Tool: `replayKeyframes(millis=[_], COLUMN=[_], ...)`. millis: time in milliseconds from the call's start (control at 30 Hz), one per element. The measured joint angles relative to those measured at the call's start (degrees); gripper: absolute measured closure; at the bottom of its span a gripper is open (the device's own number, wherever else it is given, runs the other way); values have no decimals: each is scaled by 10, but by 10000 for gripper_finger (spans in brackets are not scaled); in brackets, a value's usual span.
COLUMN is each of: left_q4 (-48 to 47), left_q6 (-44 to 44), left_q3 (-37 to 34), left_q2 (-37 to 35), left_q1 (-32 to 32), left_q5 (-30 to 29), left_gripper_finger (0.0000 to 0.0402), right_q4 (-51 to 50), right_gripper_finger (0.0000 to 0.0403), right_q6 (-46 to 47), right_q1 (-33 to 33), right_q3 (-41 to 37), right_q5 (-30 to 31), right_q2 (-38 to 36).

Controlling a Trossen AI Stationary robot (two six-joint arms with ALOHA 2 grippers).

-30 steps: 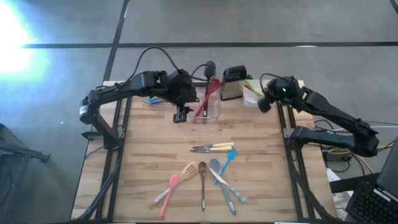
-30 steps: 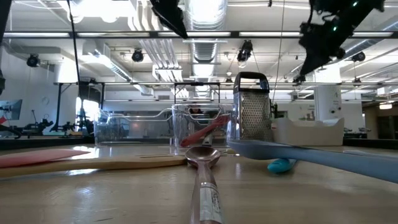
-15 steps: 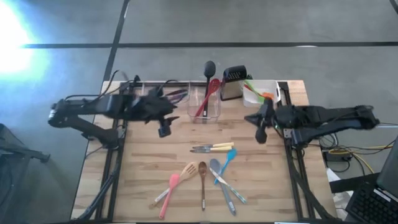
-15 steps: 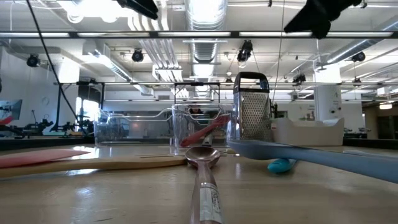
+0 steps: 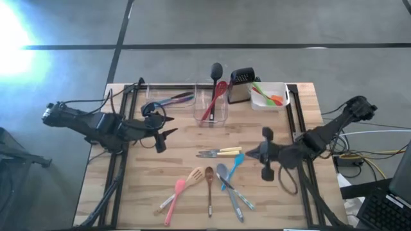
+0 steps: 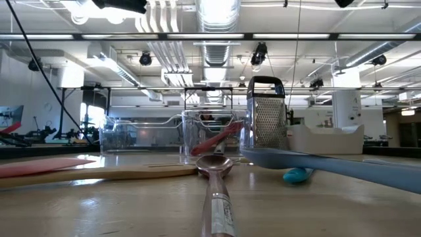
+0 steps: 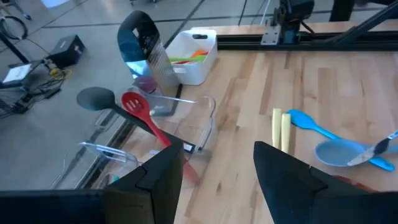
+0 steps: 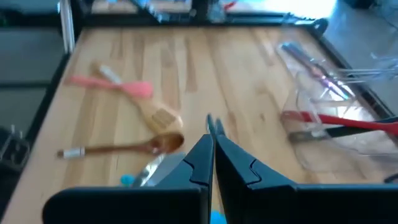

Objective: Pick & Place Kitchen Items
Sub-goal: Put the blue white knife into the left transparent bin

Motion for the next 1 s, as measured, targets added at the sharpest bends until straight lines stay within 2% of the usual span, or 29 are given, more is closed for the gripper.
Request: replayKeyframes(millis=[133,333,500,733,1000], left_q4=[23,28,30,36,39], left_q6=[2,15,48,90,105], left_q3=[-28,-46,-47,-48,-51], left_q2=[-5,-8,-9,-9,-9], left_q1=[0,0,0,1,1], left_q5=[-4,-5,-6,-10,-10], left_gripper_finger=[202,202,202,202,202], right_q4=[-35,-76,-119,-107,-107], right_gripper_finger=[394,394,388,325,243], right_q6=[50,128,218,264,271], right_q1=[15,14,14,14,12], right_q3=[32,76,100,101,100], right_q5=[13,-92,-150,-227,-261], right_q2=[51,119,161,205,249])
